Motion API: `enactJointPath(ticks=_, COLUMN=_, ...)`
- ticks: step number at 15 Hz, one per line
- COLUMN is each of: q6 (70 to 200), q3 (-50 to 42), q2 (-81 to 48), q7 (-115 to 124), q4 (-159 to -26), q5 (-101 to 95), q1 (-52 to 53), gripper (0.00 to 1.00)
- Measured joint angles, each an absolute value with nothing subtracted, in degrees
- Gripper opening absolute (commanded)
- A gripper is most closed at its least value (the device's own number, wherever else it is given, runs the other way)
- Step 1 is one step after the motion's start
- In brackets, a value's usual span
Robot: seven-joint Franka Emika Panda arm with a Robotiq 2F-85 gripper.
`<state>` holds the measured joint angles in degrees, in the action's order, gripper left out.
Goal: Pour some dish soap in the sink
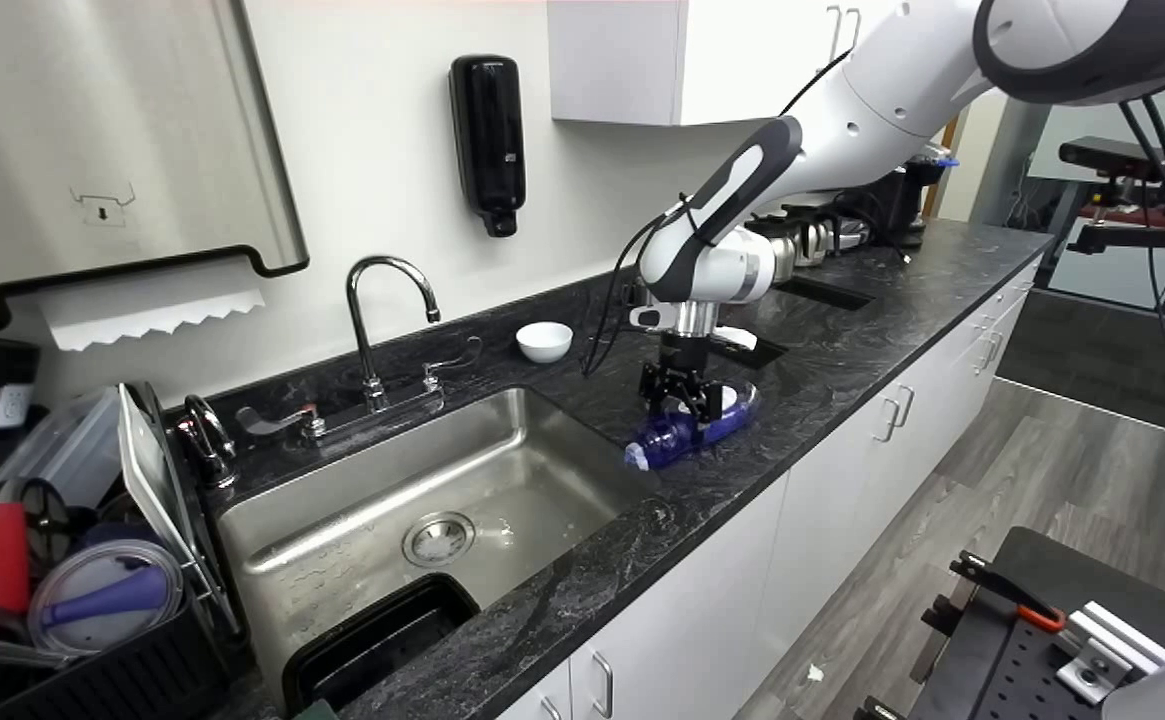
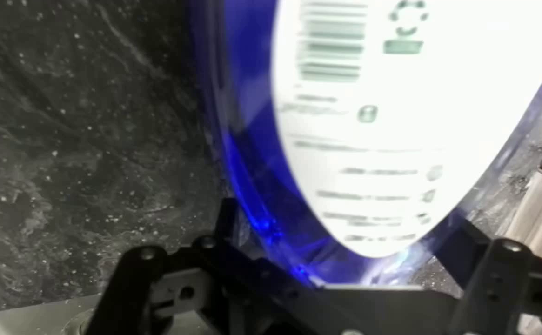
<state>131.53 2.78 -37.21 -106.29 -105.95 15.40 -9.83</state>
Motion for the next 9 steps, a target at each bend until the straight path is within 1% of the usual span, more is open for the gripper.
enactJointPath(ticks=9, q6=131.78, q3=3.52, q2=-37.89, q7=-106.07, q4=-106.53, q5=15.27, q1=-9.73, gripper=1.0)
